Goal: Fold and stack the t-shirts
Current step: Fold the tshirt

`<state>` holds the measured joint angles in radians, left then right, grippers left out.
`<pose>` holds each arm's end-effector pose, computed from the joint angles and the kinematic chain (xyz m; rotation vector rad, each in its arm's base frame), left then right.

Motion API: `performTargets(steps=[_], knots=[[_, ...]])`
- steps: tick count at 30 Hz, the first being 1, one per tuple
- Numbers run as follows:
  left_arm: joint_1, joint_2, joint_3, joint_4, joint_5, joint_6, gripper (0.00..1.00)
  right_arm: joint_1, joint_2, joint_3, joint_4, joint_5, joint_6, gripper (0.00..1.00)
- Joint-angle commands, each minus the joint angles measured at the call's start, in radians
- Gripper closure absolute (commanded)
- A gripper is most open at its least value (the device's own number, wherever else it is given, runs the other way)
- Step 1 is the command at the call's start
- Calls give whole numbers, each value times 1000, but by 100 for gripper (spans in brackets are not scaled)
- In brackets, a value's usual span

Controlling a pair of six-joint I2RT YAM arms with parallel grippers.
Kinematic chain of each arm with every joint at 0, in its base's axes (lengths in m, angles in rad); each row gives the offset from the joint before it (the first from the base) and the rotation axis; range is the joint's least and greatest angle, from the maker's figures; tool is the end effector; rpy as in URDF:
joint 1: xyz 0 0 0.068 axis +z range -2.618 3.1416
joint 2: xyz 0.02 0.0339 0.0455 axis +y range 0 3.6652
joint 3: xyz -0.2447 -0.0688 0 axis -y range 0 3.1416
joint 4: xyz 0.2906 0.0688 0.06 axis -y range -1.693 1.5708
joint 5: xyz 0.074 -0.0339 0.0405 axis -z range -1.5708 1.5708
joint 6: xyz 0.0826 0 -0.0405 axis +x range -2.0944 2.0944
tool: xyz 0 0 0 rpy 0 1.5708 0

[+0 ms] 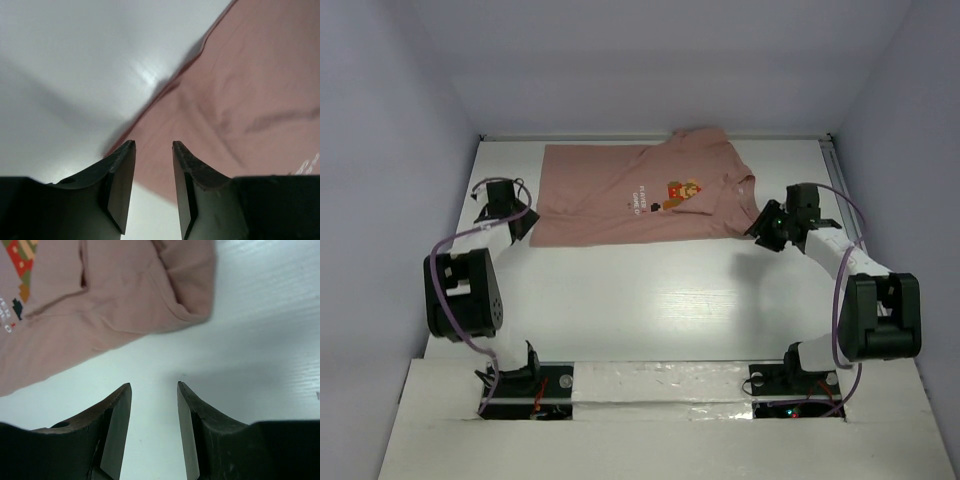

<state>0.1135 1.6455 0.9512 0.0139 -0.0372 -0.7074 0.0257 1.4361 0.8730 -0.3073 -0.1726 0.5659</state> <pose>0.4186 0.0508 0.1192 -0.9223 2.0691 -0.2760 0.3646 0.0236 0.1328 0.5862 2.4109 0.4693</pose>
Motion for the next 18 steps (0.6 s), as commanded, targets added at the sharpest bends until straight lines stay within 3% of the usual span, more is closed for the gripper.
performTargets(steps=[1, 6, 18], knots=[[0, -153, -135, -43, 22, 68, 67, -56, -14, -35, 63, -7, 34, 52], [0, -156, -221, -40, 80, 63, 60, -76, 108, -6, 152, -21, 25, 53], [0, -15, -181, 6, 46, 34, 62, -116, 277, 75, 289, -10, 55, 59]])
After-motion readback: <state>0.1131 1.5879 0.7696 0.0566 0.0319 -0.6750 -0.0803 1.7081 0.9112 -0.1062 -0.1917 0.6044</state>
